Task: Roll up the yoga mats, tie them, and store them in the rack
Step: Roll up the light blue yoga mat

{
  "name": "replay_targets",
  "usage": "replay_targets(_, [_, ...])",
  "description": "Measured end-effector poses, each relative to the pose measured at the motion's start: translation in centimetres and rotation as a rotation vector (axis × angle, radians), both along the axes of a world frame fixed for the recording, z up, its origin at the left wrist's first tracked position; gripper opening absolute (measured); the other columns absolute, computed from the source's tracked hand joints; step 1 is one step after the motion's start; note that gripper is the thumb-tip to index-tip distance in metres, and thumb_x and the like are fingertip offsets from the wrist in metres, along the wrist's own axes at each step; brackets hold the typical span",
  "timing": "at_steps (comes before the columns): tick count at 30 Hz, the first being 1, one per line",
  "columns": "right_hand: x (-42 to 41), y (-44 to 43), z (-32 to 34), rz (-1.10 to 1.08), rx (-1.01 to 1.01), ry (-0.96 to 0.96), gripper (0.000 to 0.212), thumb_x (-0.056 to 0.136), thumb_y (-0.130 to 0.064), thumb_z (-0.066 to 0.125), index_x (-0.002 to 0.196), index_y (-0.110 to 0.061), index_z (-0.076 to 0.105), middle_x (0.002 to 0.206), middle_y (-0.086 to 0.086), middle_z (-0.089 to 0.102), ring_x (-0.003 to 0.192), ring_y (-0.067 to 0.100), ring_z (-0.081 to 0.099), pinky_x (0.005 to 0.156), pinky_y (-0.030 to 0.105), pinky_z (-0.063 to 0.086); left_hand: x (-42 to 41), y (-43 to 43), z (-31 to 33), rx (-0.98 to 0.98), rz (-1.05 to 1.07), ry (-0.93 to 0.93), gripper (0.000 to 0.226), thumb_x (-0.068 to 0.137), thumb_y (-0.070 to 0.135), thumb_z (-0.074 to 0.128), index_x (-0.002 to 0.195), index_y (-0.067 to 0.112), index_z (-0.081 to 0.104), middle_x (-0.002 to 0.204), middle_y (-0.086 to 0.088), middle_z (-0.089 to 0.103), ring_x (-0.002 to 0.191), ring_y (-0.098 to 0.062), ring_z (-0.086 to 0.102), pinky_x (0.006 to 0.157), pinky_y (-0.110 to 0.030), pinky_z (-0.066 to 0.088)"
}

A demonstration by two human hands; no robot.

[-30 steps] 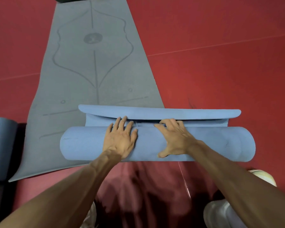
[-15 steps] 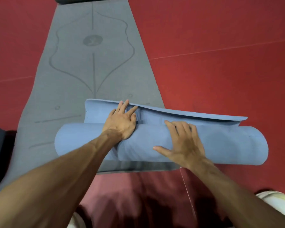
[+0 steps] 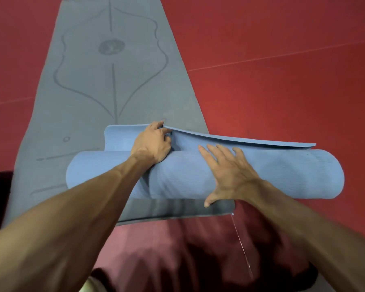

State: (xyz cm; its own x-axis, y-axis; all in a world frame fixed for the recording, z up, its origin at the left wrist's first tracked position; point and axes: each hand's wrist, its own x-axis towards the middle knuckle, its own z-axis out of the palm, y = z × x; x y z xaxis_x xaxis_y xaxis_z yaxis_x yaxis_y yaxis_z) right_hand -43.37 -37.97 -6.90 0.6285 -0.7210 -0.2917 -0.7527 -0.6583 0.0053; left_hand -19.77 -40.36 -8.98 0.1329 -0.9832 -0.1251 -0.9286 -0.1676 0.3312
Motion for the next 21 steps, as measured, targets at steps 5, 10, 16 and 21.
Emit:
replay_targets(5, [0.1,0.2,0.4,0.005,-0.020,-0.009,0.129,0.053,-0.076,0.069,0.151,-0.011,0.013,0.145,0.003,0.032,0.131,0.022,0.033,0.107,0.046,0.025,-0.8,3.1,1.0,-0.031,-0.016,-0.070,0.038,0.096,0.026,0.036,0.125,0.020,0.060,0.155,0.002,0.029,0.142,-0.015,0.025,0.113,-0.034,0.027])
replay_targets(10, [0.7,-0.4,1.1,-0.036,0.031,-0.076,0.103,0.044,-0.067,0.073,0.128,-0.017,0.040,0.111,-0.007,0.050,0.102,0.018,0.048,0.089,0.038,0.032,-2.6,8.6,1.6,-0.014,0.000,-0.128,0.046,0.102,0.035,0.021,0.143,0.024,0.040,0.159,0.008,0.019,0.147,-0.010,0.010,0.117,-0.033,0.009])
replay_targets(16, [0.1,2.5,1.6,-0.076,0.123,-0.073,0.102,0.046,-0.066,0.074,0.129,-0.017,0.040,0.113,-0.007,0.053,0.105,0.019,0.050,0.089,0.038,0.034,-3.3,13.3,2.4,0.126,-0.079,-0.165,0.055,0.102,0.043,0.018,0.152,0.021,0.015,0.161,0.004,0.010,0.148,-0.017,0.002,0.119,-0.038,-0.002])
replay_targets(21, [-0.6,5.1,1.6,-0.081,0.155,-0.067,0.112,0.047,-0.069,0.073,0.138,-0.017,0.034,0.128,-0.006,0.051,0.115,0.017,0.047,0.093,0.038,0.032,-4.3,15.5,2.7,0.114,-0.070,-0.157,0.053,0.099,0.042,0.025,0.147,0.019,0.028,0.153,0.000,0.029,0.143,-0.019,0.018,0.117,-0.038,0.006])
